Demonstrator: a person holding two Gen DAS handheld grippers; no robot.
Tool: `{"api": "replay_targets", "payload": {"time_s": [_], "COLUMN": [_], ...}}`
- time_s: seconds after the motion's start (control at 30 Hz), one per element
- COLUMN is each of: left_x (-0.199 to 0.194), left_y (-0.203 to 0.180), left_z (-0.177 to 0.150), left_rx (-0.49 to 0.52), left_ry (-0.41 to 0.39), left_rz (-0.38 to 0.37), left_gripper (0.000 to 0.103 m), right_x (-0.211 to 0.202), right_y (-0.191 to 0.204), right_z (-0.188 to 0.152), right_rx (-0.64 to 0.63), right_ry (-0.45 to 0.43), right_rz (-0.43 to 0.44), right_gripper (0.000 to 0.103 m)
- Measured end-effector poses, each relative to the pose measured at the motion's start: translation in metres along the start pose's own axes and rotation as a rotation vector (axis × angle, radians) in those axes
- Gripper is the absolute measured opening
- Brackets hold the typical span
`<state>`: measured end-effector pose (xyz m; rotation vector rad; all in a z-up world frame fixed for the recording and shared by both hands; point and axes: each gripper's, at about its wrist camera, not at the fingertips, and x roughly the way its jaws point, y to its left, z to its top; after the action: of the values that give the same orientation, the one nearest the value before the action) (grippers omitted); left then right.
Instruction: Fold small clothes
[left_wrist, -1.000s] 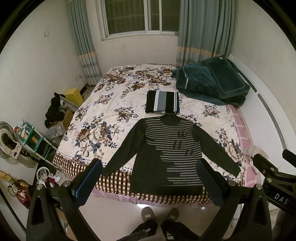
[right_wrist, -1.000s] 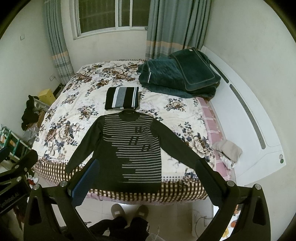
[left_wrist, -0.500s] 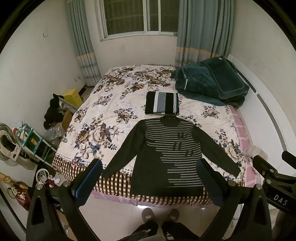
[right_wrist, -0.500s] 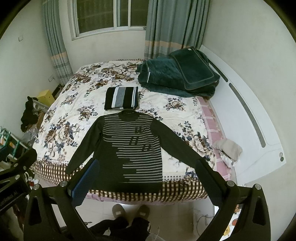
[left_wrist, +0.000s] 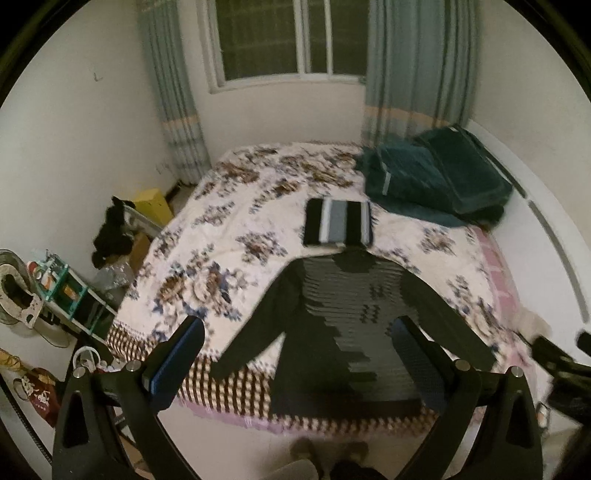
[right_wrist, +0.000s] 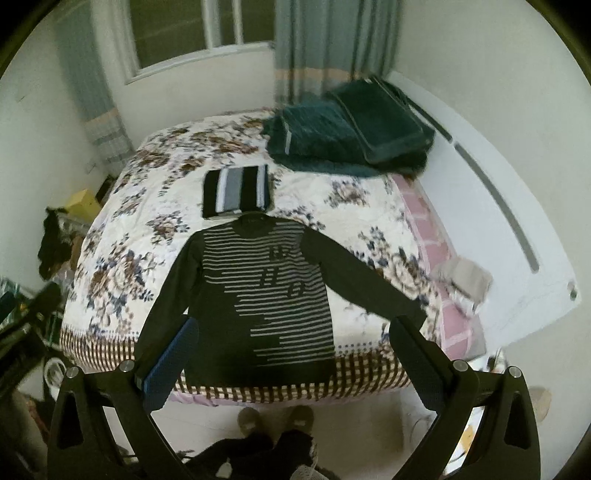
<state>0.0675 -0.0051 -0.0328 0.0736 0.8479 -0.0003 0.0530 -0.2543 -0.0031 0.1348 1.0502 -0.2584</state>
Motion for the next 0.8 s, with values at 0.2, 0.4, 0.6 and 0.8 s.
{"api": "replay_targets", "payload": {"time_s": [0.2,0.4,0.6,0.8], "left_x": [0.093,0.19,0.286,0.373], "left_y": [-0.005,-0.027,-0.076,-0.119], "left_z": [-0.001,-0.011,-0.029,-0.056], "left_rx": [0.018,0.061,0.093,0.154], "left_ry": [0.02,0.122,0.234,0.369], "left_rz": [0.039,0.104,0.193,0.252], "left_gripper": [0.103,0.103,0.103,0.103], "right_x": [0.105,0.228,0.372,0.519], "right_y": [-0.078,-0.221,-0.366,-0.467], "right_z": [-0.013,-0.055,-0.119,-0.177], "right_rx": [0.25,0.591,0.899,1.128], "right_ry": [0.11,0.272,0.372,0.455], "right_rz": [-0.079,-0.129,-0.108,-0.092], "right_gripper": [0.103,0.103,0.089,0.087]}}
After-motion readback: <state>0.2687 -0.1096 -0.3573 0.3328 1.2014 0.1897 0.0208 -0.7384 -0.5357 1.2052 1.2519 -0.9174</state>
